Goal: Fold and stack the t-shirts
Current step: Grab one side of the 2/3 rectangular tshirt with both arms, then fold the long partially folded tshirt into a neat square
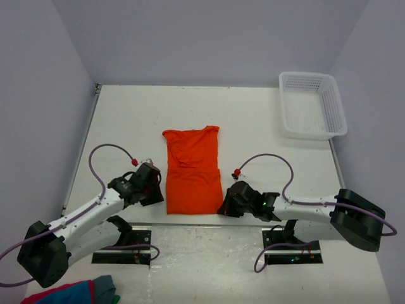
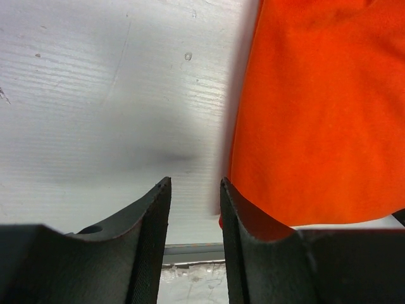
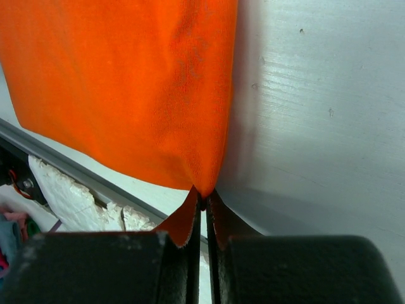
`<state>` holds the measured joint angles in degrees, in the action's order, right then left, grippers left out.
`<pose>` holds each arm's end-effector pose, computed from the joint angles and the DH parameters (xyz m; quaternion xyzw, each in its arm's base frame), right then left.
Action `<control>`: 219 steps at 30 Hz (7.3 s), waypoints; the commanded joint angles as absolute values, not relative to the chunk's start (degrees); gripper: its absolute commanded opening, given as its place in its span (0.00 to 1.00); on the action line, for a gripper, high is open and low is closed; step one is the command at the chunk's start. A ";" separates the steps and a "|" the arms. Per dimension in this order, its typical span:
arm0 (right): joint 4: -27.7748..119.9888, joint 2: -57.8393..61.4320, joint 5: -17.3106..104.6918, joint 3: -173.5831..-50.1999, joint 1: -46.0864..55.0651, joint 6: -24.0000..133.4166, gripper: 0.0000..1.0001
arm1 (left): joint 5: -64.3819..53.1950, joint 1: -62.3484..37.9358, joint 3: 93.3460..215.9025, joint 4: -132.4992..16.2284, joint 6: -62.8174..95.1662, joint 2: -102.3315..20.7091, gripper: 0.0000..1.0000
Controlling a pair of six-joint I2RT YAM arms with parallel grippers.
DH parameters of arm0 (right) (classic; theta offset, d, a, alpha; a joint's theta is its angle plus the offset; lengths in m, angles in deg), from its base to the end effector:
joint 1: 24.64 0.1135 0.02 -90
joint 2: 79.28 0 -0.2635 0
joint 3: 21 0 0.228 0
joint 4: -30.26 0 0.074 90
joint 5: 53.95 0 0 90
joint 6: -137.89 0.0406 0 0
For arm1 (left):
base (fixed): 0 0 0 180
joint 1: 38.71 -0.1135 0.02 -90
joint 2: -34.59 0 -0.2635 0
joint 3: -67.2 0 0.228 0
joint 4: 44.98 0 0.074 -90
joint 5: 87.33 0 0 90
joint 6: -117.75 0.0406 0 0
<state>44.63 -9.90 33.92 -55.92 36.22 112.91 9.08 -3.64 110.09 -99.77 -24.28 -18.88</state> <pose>0.0941 0.1658 0.1449 0.0405 0.9351 0.3051 0.1754 0.1130 -0.0738 0.1794 -0.1556 0.9630 -0.1071 0.1920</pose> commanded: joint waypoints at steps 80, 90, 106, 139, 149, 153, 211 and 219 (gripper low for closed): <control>63.96 -9.76 22.26 -57.18 37.15 118.20 0.00 | -5.33 -0.65 106.80 -98.82 -30.69 -15.42 0.00; 63.80 -13.19 21.37 -56.56 38.55 117.95 0.00 | -4.71 -0.65 107.15 -100.23 -30.87 -15.24 0.00; 76.00 -12.33 20.14 -80.44 39.70 99.05 0.00 | -4.62 -0.56 114.71 -96.20 -27.71 -13.39 0.00; 69.07 -11.52 24.89 -73.52 39.79 102.12 0.00 | -8.32 11.74 107.24 -83.97 -33.86 -28.95 0.36; 68.89 -12.93 25.06 -72.56 39.87 102.30 0.00 | -5.60 11.74 107.68 -86.69 -34.65 -26.67 0.28; 68.19 -13.19 25.33 -72.12 39.79 102.30 0.00 | -4.54 11.83 107.85 -88.62 -35.00 -25.61 0.39; 75.74 -2.82 22.69 -90.57 31.97 86.84 0.00 | 9.61 5.52 117.25 -96.98 -33.17 -19.02 0.00; 76.62 3.58 26.73 -99.87 23.18 79.37 0.00 | 9.52 -4.51 127.36 -94.17 -21.83 -26.04 0.00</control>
